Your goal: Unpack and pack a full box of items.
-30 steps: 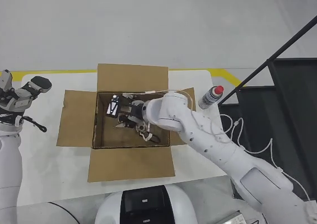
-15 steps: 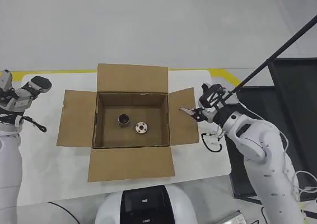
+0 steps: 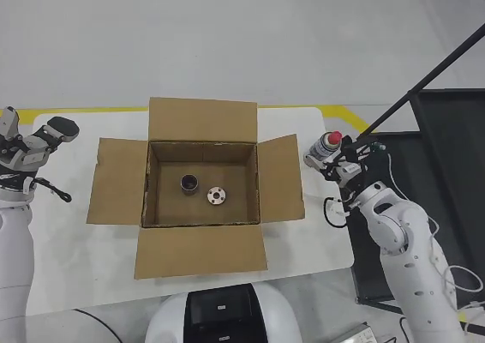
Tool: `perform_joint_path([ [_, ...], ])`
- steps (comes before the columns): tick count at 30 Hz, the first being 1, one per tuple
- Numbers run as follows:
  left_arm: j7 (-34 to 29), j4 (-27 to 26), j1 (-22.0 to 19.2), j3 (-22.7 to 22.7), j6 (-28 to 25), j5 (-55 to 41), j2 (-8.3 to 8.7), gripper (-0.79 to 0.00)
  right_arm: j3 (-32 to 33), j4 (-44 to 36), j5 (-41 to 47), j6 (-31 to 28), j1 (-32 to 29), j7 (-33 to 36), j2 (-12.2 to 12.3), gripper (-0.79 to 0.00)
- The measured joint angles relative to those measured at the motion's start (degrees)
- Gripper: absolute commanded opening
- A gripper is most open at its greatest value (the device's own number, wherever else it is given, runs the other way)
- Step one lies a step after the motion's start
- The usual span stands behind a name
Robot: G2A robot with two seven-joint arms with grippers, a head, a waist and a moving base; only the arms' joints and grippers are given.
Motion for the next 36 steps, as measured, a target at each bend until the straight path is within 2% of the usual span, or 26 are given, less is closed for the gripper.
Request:
perform_joint_path([
  [14,0.00,0.00,0.00,0.00,0.00,0.00,0.00,0.000,-0.09,-0.16,-0.47,-0.36,0.05,0.44,0.05,0.000],
  [16,0.00,0.00,0.00,0.00,0.00,0.00,0.00,0.000,0.46,0.49,-0.86,1.33,0.59,0.29,0.02,0.000],
  [18,0.00,0.00,0.00,0.00,0.00,0.00,0.00,0.000,1.36,2.39,1.05,3.86,1.30,-1.19,-0.04,0.000],
  [22,0.00,0.00,0.00,0.00,0.00,0.00,0.00,0.000,1.26,8.40,2.03,4.59,4.13,-2.03,-0.06,0.000],
  [36,0.00,0.00,0.00,0.00,0.00,0.00,0.00,0.000,-6.50,32.49,-1.84,5.69,16.53,-8.34,-0.96,0.000],
])
